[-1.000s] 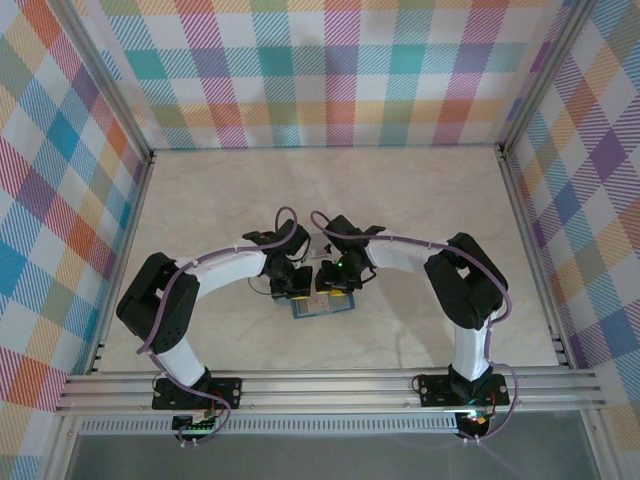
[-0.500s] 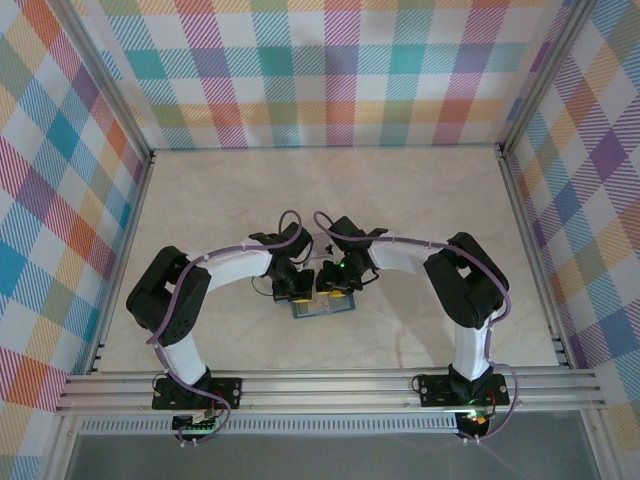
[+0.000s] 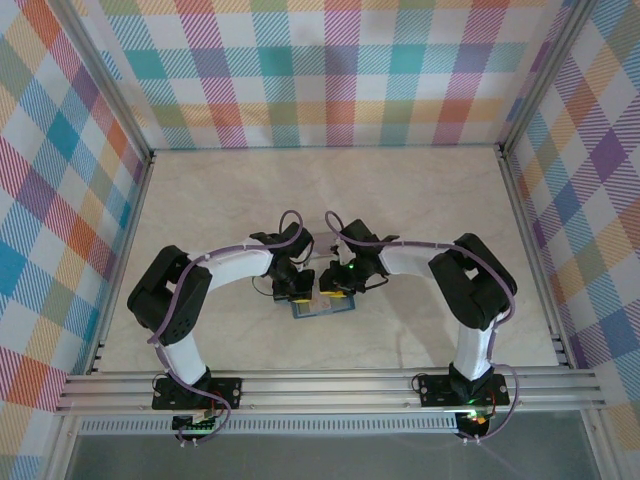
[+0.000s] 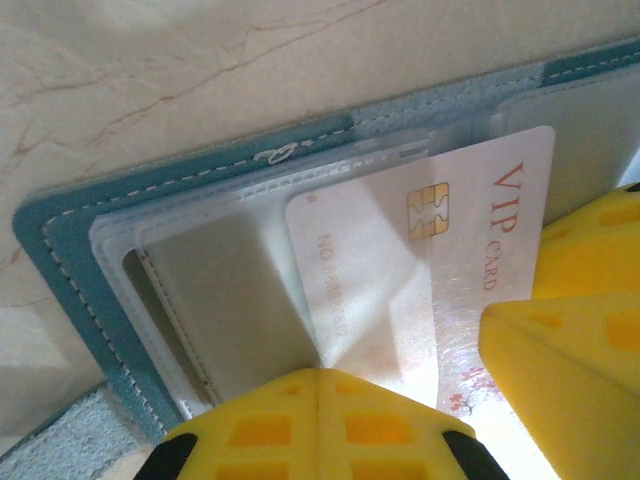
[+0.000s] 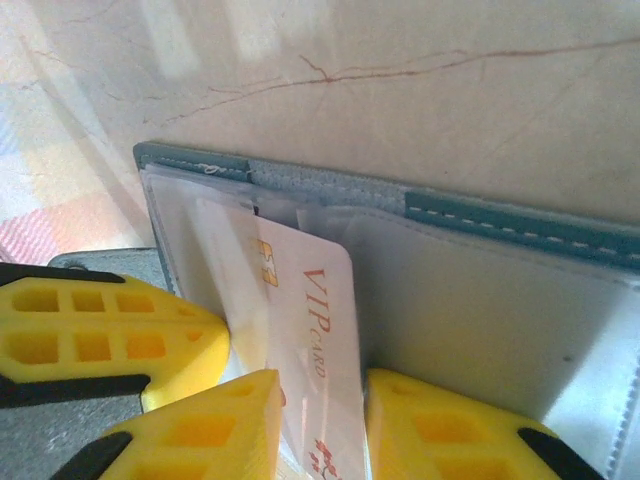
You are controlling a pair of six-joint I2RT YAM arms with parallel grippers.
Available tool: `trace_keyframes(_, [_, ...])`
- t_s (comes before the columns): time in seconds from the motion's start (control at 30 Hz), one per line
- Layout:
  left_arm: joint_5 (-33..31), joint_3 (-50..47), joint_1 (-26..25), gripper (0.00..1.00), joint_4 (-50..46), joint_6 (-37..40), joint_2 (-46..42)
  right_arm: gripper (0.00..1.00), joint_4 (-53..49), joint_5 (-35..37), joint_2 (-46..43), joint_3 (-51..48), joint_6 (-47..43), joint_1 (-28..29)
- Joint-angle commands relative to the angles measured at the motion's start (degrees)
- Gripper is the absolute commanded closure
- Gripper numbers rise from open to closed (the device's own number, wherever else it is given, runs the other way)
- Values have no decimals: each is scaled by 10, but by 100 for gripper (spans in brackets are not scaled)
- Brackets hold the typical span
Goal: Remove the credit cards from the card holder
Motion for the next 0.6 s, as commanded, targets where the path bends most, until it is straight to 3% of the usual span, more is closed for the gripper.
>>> trace_keyframes(0.0, [-27, -6, -8, 100, -32, 9, 23, 72, 50, -39, -21, -19, 10, -8])
trace_keyframes(0.3, [-26, -2, -8, 100, -35, 10, 26, 79, 107, -75, -25, -43, 27, -20])
trace_keyframes(0.57, [-29, 1, -8, 100, -39, 11, 21, 87, 69, -51, -28, -34, 6, -20])
